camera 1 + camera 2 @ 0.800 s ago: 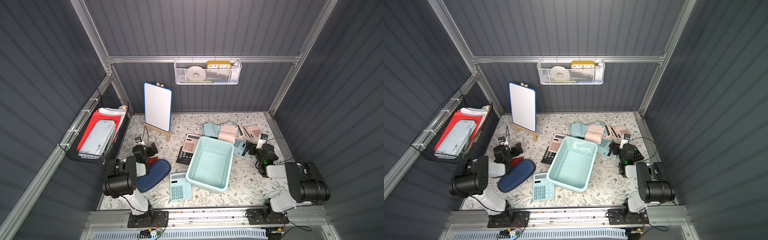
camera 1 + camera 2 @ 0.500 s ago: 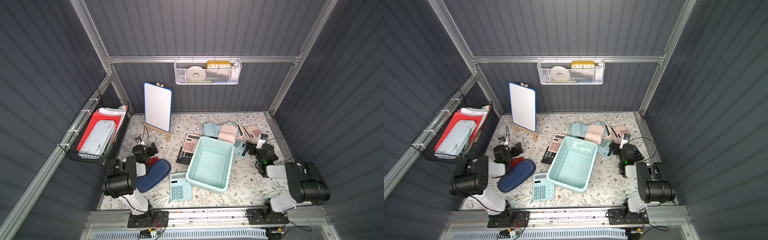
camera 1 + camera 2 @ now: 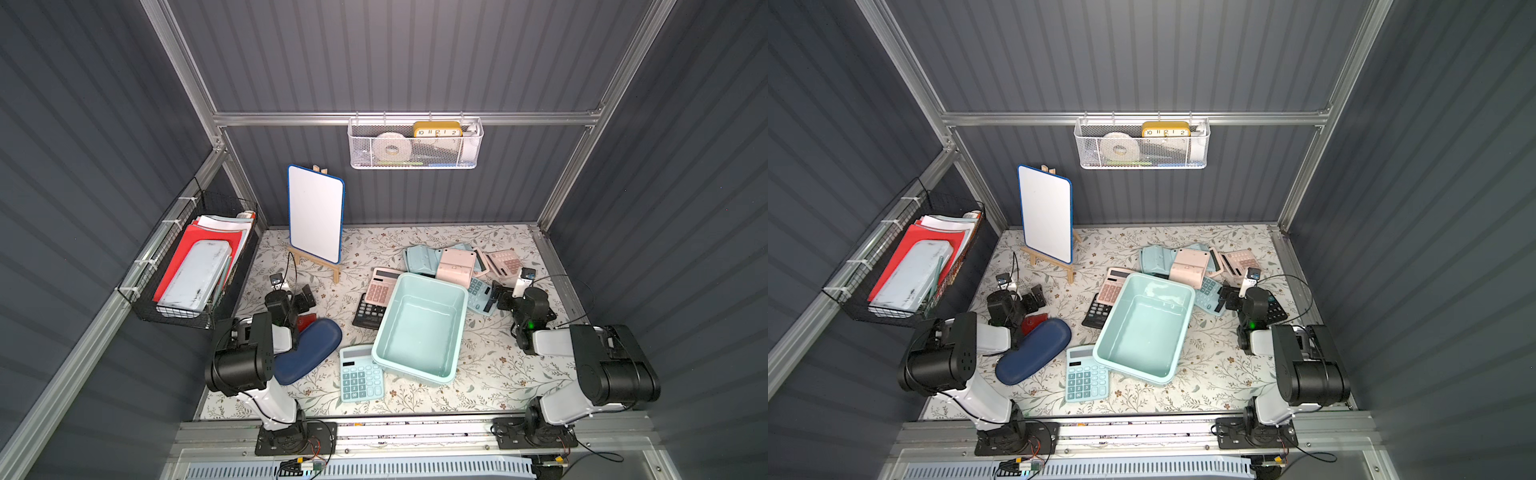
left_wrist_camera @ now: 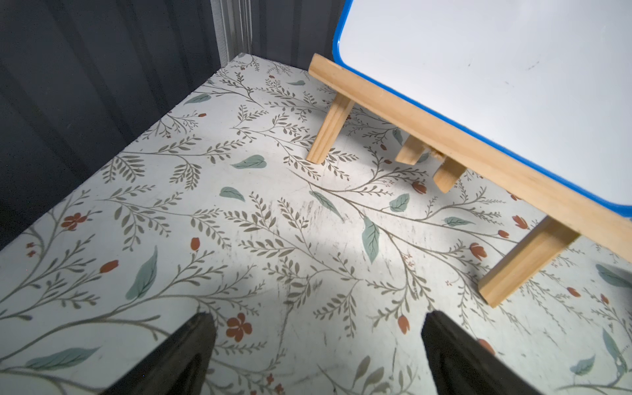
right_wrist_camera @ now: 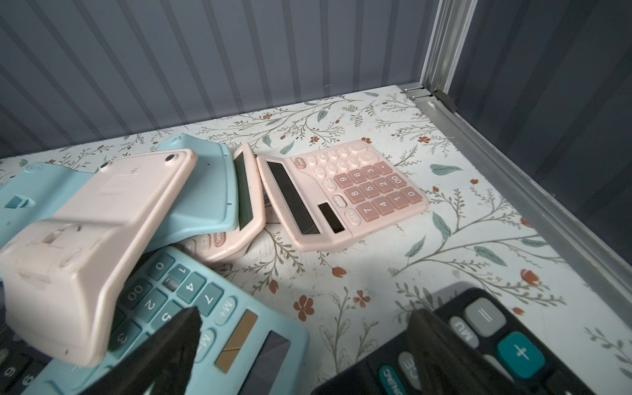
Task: Put the calculator in the storage box
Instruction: Move the distractor to the center of the board.
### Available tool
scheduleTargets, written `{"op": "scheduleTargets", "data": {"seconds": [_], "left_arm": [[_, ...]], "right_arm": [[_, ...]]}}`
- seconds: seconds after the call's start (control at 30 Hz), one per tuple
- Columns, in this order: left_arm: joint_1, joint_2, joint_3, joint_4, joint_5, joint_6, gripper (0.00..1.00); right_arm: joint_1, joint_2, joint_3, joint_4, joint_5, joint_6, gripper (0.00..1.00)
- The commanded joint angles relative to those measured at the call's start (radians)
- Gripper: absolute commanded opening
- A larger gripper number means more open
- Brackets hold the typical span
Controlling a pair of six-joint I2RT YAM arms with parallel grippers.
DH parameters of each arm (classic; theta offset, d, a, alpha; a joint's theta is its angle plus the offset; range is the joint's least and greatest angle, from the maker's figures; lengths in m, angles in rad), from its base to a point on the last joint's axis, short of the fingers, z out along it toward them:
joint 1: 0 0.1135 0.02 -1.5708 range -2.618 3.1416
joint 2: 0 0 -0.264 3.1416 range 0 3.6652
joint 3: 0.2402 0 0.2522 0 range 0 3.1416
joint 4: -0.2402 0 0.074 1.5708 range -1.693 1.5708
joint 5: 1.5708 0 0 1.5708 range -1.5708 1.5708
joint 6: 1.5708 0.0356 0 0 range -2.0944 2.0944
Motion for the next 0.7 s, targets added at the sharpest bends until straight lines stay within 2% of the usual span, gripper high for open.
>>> {"op": "scheduleTargets", "data": {"seconds": [0.0,0.1,0.23,0.4,0.53,0.67], "left_arm": [[-0.004,-0.085,0.059,-0.136,-0.047,-0.007,0.99],[-0.015,-0.192,0.087,-0.242,-0.051,0.0,0.99],[-0.044,-0.333,0.12,-0.335,-0.043,0.012,0.99],[-0.082,-0.496,0.207,-0.538,-0.001,-0.042,0.99],[-0.096,-0.632,0.265,-0.706,0.054,-0.187,0.99],[-0.099,-0.734,0.367,-0.983,0.101,-0.329,0.99]], "right_arm": [[0.03,-0.035,-0.029,0.026,0.046,-0.03,0.99],[0.065,-0.102,-0.019,-0.055,0.09,-0.057,0.99],[0.086,-0.212,0.065,-0.317,0.087,-0.049,0.99],[0.089,-0.367,0.178,-0.635,0.052,0.065,0.99],[0.089,-0.481,0.255,-0.853,0.039,0.166,0.99],[0.089,-0.585,0.332,-1.098,-0.001,0.258,0.99]]}}
